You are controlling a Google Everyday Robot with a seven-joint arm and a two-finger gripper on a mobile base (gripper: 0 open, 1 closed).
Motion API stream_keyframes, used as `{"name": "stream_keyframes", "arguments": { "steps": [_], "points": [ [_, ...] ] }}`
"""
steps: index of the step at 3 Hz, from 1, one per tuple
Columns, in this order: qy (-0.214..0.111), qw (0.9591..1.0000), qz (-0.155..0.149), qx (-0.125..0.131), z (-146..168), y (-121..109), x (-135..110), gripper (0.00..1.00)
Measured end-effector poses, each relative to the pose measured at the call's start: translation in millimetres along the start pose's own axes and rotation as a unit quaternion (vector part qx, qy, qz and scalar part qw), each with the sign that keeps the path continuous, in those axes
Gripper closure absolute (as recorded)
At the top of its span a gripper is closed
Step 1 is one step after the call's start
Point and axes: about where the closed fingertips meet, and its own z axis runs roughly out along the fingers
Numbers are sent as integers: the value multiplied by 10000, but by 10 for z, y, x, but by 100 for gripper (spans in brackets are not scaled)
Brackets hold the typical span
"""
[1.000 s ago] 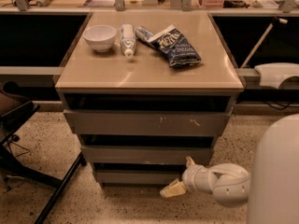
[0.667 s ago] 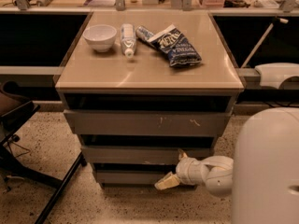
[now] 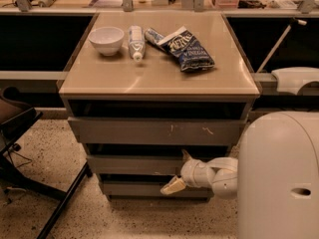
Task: Open middle drawer
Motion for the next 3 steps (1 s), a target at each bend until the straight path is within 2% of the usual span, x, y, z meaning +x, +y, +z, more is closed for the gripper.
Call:
{"name": "stream_keyframes", "arguments": {
  "steps": [1, 2, 3],
  "points": [
    [124, 9997, -211, 88, 80, -43, 17, 0],
    [409, 9980, -362, 311, 308, -217, 49, 0],
    [440, 9975, -381, 402, 320, -246, 52, 0]
  ]
}}
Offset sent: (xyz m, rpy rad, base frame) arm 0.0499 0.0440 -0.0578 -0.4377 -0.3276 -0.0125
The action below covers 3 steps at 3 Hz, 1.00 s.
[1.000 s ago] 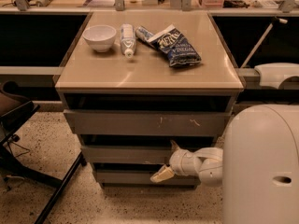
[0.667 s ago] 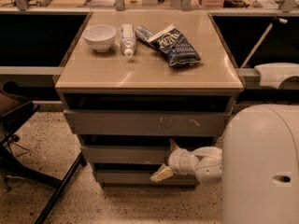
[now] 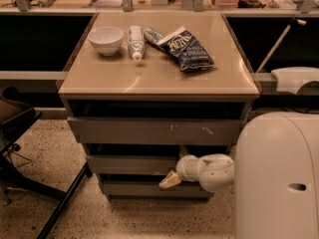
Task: Open middle drawer
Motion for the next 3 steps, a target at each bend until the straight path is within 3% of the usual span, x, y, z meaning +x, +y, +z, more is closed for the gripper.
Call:
{"name": "stream_keyframes", "arguments": {
  "steps": [1, 3],
  "points": [
    [0, 10000, 0, 0, 0, 0, 0, 18],
    [0, 10000, 0, 0, 0, 0, 0, 65]
  ]
}}
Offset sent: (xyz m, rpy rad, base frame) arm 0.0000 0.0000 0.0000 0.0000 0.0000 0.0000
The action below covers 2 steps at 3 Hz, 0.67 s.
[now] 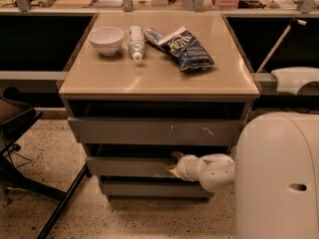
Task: Open middle drawer
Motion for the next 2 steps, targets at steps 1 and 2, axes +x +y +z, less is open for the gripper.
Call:
{"name": "stream_keyframes", "arguments": {
  "steps": [1, 2],
  "points": [
    [20, 9998, 174, 103, -193, 45, 122, 89],
    [-10, 9994, 249, 233, -373, 45, 148, 100]
  ]
}}
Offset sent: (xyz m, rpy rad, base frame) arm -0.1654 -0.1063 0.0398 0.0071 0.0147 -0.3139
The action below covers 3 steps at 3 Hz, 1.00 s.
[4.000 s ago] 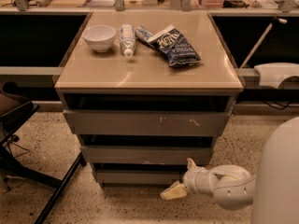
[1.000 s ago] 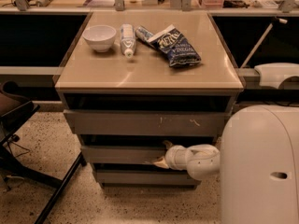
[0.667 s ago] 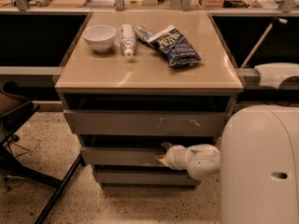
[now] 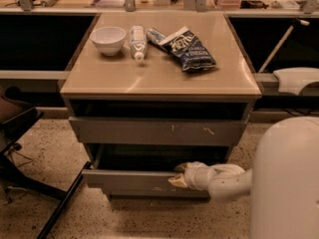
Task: Open middle drawer
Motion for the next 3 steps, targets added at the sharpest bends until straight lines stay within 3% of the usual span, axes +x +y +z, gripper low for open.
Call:
{"name": "stream_keyframes", "arguments": {
  "steps": [3],
  "points": [
    [44, 9999, 136, 46, -208, 86, 81, 100]
  ]
}}
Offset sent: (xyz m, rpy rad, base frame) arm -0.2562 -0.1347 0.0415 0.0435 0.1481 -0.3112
